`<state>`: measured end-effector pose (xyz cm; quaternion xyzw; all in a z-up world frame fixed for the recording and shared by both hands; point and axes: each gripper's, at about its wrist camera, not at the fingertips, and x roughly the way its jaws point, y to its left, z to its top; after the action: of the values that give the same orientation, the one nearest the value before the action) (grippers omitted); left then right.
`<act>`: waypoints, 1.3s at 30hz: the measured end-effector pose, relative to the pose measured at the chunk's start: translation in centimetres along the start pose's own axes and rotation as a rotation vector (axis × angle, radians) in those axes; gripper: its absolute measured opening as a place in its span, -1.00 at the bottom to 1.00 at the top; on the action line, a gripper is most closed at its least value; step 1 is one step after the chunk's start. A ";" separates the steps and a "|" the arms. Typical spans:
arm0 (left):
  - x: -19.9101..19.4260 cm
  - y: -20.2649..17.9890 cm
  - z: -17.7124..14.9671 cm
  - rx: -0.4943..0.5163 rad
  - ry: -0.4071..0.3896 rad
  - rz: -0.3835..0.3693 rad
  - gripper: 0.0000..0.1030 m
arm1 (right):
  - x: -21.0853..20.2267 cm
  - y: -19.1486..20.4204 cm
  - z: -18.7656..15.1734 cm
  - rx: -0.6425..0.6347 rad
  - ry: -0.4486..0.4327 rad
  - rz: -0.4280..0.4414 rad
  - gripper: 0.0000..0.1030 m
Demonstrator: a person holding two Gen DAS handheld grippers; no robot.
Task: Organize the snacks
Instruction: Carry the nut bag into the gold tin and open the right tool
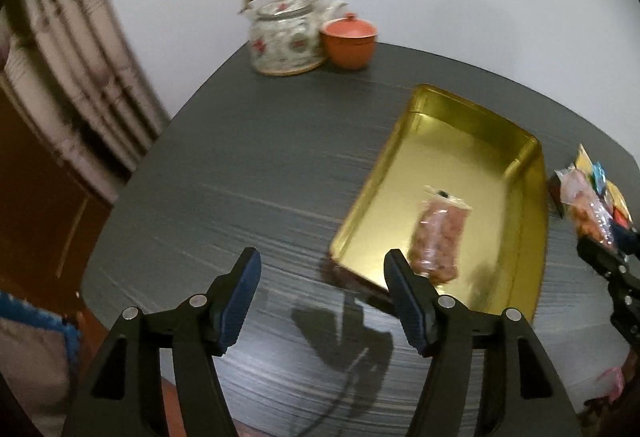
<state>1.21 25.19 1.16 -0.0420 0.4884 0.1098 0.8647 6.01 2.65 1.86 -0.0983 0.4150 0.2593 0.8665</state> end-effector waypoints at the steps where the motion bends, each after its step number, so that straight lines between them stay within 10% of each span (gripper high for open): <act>1: 0.1 0.6 0.0 -0.023 0.001 -0.004 0.26 | 0.6 0.7 0.5 -0.012 0.004 0.005 -0.28; 39: 1.9 2.6 -0.3 -0.108 0.035 -0.005 0.28 | 12.6 3.0 5.0 -0.104 0.200 -0.060 -0.27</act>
<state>1.30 27.89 -0.58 -0.0917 0.4966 0.1334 0.8527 14.34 11.72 -4.56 -0.1806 0.4824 0.2434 0.8219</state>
